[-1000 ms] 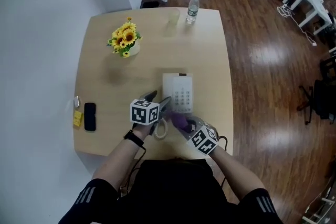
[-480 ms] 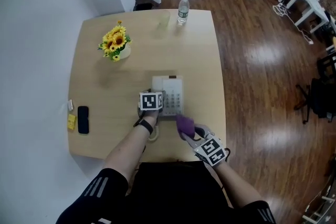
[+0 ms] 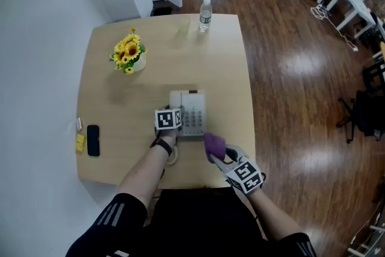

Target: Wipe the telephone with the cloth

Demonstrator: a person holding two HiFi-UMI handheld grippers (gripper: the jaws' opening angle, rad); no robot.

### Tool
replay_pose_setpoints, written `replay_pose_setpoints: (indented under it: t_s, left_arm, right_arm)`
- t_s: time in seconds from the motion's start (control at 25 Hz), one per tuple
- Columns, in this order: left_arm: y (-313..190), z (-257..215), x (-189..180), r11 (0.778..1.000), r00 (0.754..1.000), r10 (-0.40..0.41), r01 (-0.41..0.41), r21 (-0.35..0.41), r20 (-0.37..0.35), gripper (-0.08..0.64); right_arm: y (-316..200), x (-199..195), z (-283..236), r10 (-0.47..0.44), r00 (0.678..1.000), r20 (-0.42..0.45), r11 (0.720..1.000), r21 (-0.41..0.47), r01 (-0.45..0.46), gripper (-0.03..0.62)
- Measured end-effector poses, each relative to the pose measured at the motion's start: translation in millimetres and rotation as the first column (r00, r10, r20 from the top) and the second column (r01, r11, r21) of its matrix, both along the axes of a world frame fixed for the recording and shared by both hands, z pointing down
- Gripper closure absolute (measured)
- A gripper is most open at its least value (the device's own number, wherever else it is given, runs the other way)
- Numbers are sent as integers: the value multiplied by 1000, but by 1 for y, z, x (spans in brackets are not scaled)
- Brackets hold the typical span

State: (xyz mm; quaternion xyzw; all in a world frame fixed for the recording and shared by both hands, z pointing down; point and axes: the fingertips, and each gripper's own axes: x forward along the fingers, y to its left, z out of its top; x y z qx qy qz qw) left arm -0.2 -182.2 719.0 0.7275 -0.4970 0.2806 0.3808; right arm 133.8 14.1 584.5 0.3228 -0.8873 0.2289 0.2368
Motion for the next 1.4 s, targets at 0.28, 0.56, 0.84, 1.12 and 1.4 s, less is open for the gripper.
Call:
replay_pose_setpoints:
  t_s: [0.28,0.56,0.84,1.12,1.4]
  left_arm:
    - [8,-44,0,993,985,89,-76,92,-150,341]
    - [37,-128,-5,968,877,205,-115,225,-434,342]
    - [70,-188,-24,944,831,265,-122,305,-489,342]
    - [92,-222,-24,913,793,350,-171,369,-498,342]
    - [102,-231,-35,886,755,409,-194,421,-512,342]
  right_arm:
    - [-9,-2,-6,22,999,30,1000,4,-22,460]
    - [-42,-20,-37,20,997,71,997,71,-25,460]
    - [-88,-76,-118,-149,985,-89,906,387,172,460]
    - [-87,-143,-129,-277,850,-448,728,480,490,464]
    - [-101,-153,-143,-234,857,-459,715,516,472,465]
